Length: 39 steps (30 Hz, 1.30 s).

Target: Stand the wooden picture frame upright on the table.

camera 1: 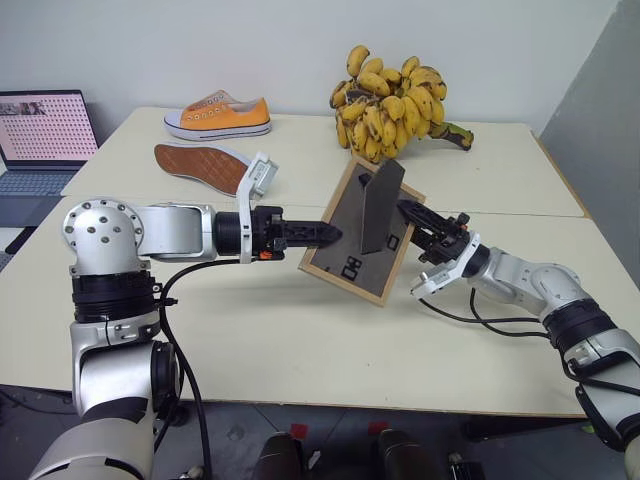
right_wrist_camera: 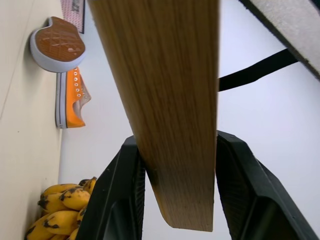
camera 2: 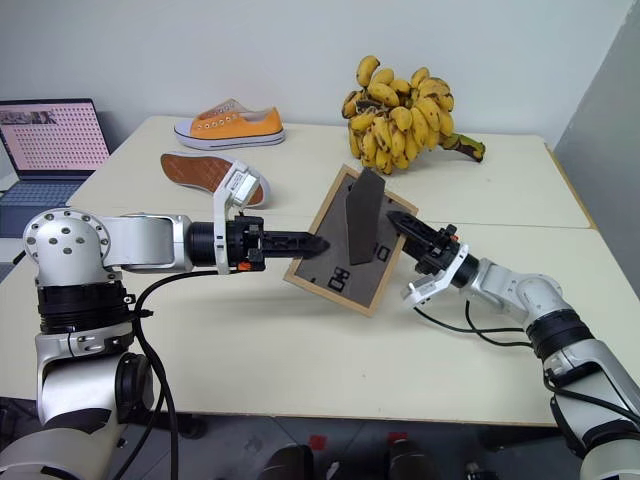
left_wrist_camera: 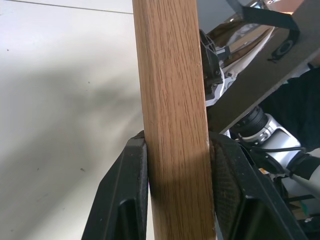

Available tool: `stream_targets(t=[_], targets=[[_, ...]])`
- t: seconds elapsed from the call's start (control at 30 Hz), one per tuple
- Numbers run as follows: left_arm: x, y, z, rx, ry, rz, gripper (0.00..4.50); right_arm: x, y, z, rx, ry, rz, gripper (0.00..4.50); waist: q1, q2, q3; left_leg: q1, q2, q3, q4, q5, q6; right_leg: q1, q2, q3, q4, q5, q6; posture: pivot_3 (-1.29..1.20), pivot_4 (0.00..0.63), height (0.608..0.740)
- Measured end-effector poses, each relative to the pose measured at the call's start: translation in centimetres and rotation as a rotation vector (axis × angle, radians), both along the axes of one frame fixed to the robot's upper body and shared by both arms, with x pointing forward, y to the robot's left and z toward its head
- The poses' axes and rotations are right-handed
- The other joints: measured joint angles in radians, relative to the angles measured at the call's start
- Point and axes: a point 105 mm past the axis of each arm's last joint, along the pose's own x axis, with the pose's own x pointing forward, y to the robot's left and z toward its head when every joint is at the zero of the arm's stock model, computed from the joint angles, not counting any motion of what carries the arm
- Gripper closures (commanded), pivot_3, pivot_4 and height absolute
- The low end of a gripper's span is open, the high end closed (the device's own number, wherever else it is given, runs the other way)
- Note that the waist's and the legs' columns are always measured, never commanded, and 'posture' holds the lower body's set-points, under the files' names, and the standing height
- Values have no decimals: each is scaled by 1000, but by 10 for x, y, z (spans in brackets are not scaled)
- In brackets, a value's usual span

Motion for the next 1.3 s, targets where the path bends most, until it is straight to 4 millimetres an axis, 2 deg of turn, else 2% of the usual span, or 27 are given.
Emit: stream_targets(t=[0.4, 0.47, 0.67, 0.7, 0.87, 0.93, 1.07, 1.17, 1.27, 1.3], targets=[[2, 0, 0, -15, 11, 3, 3200, 0, -1, 1, 6, -5, -1, 3083, 0, 0, 0, 0, 0, 0, 0, 0, 0, 0, 0, 0, 0, 0, 0, 0, 150, 740], [3, -1, -1, -25, 19, 5, 2505, 0, -1, 1, 5, -6, -5, 3083, 0, 0, 0, 0, 0, 0, 0, 0, 0, 0, 0, 0, 0, 0, 0, 0, 150, 740], [8, 0, 5, -1, -25, 52, 1231, 2, -1, -4, -30, 24, -14, 3083, 0, 0, 0, 0, 0, 0, 0, 0, 0, 0, 0, 0, 0, 0, 0, 0, 150, 740], [8, 0, 6, 13, -41, 56, 1082, 2, -1, -5, -31, 26, -14, 3083, 0, 0, 0, 0, 0, 0, 0, 0, 0, 0, 0, 0, 0, 0, 0, 0, 150, 740], [1, 3, 9, 75, -171, 75, 1082, 3, 0, -5, -38, 39, -13, 3083, -1, 0, 0, 0, 0, 0, 0, 1, -1, 0, 0, 0, 0, 0, 0, 0, 150, 740], [1, 9, 13, 108, -273, 120, 1082, 4, -1, -7, -44, 53, -16, 3083, -2, 0, 0, 0, 0, 0, 0, 1, -2, 0, 0, 0, 0, 0, 0, 0, 150, 740], [0, 38, 22, 221, -562, 279, 1082, 13, -1, -9, -20, 137, -27, 3083, -7, 0, 0, 1, 1, 2, -1, 1, -2, 0, 0, 2, 0, 0, 0, 0, 150, 740], [-10, 62, 9, 313, -651, 377, 1082, 24, -2, -7, 66, 267, -43, 3083, -18, -1, 0, 3, 1, 2, -1, -1, 1, 2, 0, 3, 0, 0, -1, 0, 150, 740], [-30, 79, -4, 346, -656, 424, 1082, 33, 9, -7, 173, 458, -11, 3083, -25, -4, 1, 5, 1, 0, -1, -1, 2, 6, 0, 2, -2, 0, -1, 0, 150, 740], [-41, 82, -9, 357, -654, 427, 1082, 36, 18, -7, 236, 576, 18, 3083, -27, -5, 2, 6, 1, 0, -1, -1, 2, 7, 0, 1, -3, 0, -1, 0, 150, 740]])
